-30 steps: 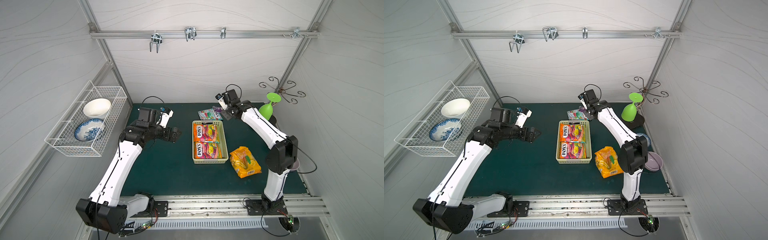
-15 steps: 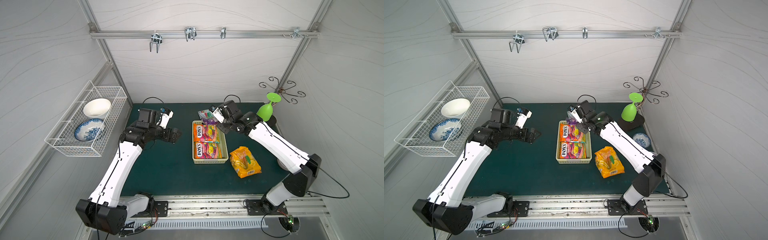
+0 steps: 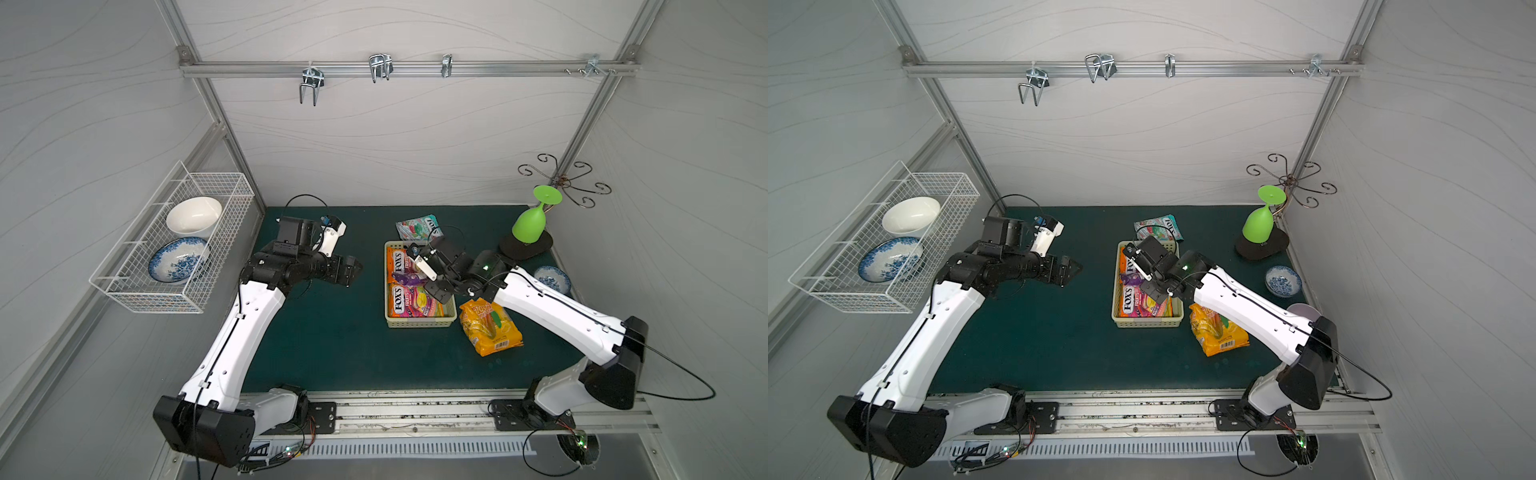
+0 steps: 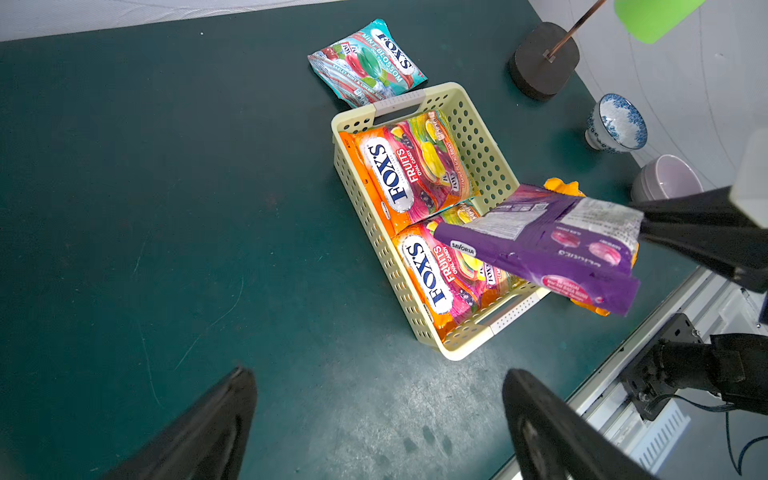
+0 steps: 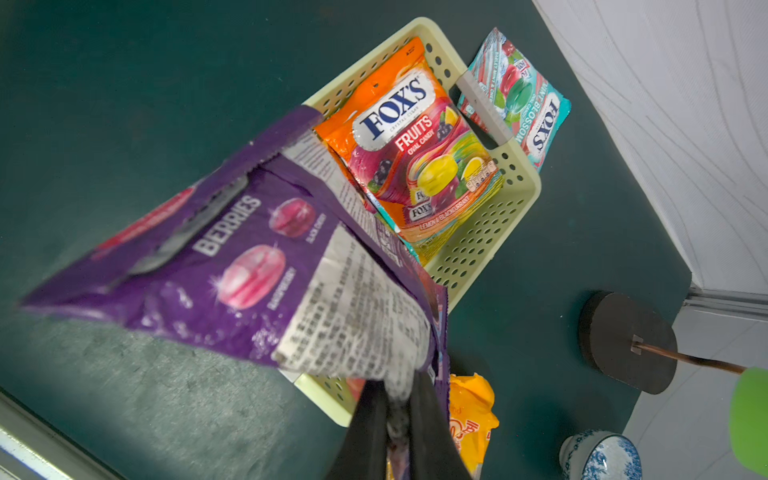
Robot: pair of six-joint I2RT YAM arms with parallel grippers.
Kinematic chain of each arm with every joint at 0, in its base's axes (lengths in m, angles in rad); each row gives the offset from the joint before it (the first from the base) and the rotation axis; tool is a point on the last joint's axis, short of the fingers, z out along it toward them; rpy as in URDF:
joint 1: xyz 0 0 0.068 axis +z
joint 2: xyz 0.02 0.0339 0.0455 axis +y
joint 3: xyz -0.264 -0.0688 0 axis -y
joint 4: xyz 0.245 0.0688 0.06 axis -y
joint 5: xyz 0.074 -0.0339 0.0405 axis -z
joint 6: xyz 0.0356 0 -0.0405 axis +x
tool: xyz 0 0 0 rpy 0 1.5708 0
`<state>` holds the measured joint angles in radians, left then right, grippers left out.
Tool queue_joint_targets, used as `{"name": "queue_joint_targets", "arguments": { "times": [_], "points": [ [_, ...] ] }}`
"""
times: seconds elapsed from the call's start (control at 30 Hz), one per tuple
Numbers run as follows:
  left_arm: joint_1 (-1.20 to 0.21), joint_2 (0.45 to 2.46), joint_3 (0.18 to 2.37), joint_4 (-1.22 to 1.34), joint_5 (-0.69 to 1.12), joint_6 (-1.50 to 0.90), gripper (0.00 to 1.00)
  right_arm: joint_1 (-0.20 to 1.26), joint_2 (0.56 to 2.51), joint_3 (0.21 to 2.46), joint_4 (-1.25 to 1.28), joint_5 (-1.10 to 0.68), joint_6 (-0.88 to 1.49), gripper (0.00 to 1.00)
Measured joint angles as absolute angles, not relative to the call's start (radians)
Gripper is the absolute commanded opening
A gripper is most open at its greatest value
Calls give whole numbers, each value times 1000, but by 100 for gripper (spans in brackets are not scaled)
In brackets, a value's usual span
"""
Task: Put the candies in the basket
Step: Place the candy in the basket.
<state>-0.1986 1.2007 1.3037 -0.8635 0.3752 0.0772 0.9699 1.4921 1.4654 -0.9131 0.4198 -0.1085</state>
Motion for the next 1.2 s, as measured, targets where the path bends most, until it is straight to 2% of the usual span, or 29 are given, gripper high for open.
{"name": "queue_joint_targets", "arguments": {
  "times": [0.77, 0.8, 0.87, 0.93, 1.03, 1.2],
  "points": [
    [-189, 1209, 1300, -863, 381, 76, 97, 1003, 1656, 1357, -762, 482, -48, 0],
    [-190, 1211, 1300, -864, 383, 77, 97, 1007, 1660, 1353, -759, 477, -50, 3],
    [-190, 1212, 1300, -864, 383, 78, 97, 1014, 1665, 1350, -755, 467, -52, 20],
    [-189, 1213, 1299, -862, 383, 78, 97, 1017, 1665, 1341, -750, 453, -51, 32],
    [-189, 1213, 1298, -863, 384, 78, 97, 1018, 1665, 1331, -760, 411, -35, 38],
    [-183, 1219, 1298, -863, 386, 77, 97, 1014, 1600, 1304, -771, 328, -7, 42]
  ]
}}
